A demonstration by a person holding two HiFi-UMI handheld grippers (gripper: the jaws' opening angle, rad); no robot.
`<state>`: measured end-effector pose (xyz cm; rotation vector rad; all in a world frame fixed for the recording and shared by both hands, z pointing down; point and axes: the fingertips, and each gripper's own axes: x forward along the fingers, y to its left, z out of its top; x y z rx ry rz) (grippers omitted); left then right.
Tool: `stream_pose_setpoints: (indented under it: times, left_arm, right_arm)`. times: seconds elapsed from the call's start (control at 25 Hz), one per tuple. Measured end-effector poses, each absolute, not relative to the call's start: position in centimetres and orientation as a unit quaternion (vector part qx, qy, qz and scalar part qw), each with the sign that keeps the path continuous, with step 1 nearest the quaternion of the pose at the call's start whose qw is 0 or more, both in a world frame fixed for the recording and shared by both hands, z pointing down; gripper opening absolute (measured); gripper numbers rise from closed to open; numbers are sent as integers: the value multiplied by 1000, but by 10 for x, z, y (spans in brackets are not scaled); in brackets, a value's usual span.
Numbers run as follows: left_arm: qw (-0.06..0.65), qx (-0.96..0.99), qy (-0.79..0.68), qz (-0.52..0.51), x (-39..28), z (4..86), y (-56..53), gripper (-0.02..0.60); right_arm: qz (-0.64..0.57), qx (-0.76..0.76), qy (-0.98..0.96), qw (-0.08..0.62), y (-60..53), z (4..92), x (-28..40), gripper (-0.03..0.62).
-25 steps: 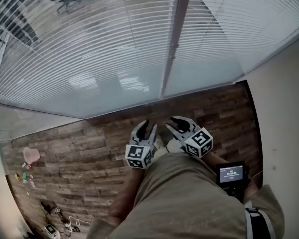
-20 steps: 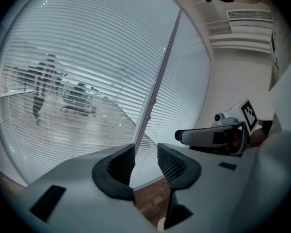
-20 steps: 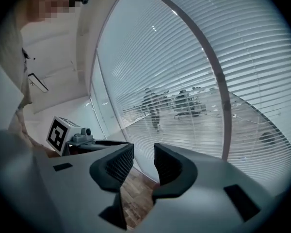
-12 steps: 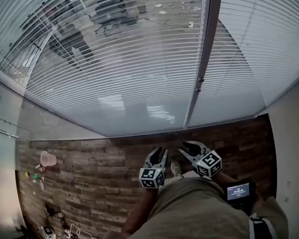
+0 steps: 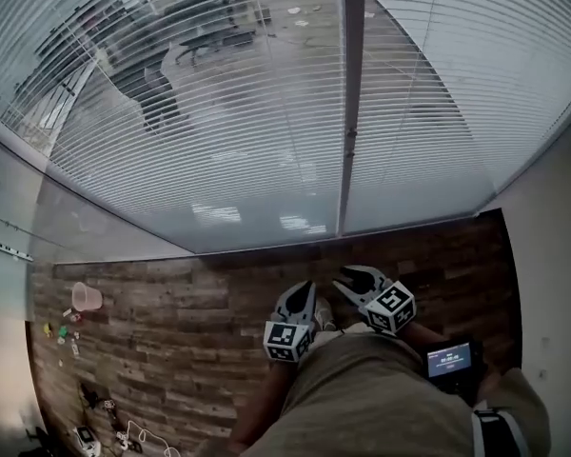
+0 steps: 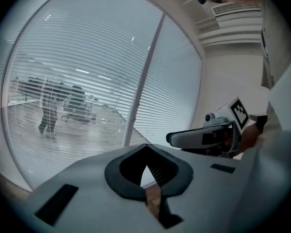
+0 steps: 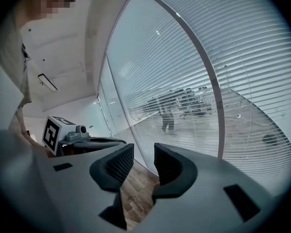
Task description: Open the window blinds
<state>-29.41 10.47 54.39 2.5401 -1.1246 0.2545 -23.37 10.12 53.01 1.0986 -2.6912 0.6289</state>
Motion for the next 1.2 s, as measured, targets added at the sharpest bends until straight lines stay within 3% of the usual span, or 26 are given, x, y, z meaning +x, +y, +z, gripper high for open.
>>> stream_pose_setpoints:
  times: [0.12,0.4,0.6,0.76,1.2]
  left_arm:
    - [149,904,-386,108,-273,546,147,14]
    - [184,887,-410,105,-220,544,245,14]
    - [188,888,-402,123,-178,546,339,14]
    - [204,871,-427,131,-175,549,401,14]
    - [168,860,-451,170,-170,534,437,14]
  right_arm:
    - [206,355,-908,78,142,536,-216,137]
    - [225,354,-907,26,239,520,-151,137]
    - [248,376,-890,70,310,535,-120,137]
    - [234,406,-881,62,359,524,-94,137]
    - [276,444,-849,-78,399,496,-52,137]
